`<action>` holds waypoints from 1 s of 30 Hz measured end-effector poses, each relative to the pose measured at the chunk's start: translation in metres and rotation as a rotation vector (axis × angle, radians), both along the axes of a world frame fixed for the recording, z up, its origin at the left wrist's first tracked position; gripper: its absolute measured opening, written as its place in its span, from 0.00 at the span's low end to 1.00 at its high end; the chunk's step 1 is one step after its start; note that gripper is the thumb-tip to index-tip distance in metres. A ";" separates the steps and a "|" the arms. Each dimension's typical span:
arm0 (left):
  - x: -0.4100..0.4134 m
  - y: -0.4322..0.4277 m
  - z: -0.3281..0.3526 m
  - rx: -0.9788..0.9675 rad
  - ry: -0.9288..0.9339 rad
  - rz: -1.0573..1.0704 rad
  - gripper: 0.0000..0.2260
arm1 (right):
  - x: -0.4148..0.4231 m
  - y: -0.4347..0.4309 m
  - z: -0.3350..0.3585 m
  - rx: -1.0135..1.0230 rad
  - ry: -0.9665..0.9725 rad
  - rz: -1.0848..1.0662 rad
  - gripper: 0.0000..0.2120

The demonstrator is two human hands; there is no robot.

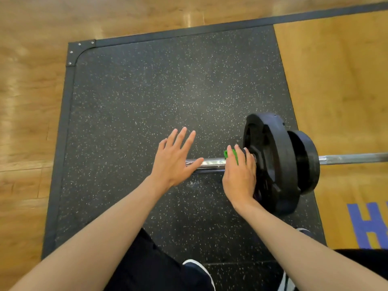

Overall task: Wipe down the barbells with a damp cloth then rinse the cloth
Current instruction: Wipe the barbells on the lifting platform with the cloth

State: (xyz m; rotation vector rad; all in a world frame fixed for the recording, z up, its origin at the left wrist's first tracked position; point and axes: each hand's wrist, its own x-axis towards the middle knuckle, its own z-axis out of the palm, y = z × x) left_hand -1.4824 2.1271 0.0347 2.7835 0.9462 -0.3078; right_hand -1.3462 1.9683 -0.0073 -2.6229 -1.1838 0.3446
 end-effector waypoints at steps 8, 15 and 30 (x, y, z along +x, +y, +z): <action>-0.015 0.006 -0.016 0.011 0.009 -0.039 0.38 | 0.005 -0.004 -0.012 0.066 -0.024 0.194 0.28; -0.043 0.010 -0.018 0.045 0.021 -0.092 0.38 | 0.018 -0.005 -0.007 0.097 0.097 0.098 0.26; -0.041 -0.014 -0.030 0.020 -0.016 -0.017 0.40 | 0.017 -0.011 -0.013 0.066 -0.036 0.071 0.21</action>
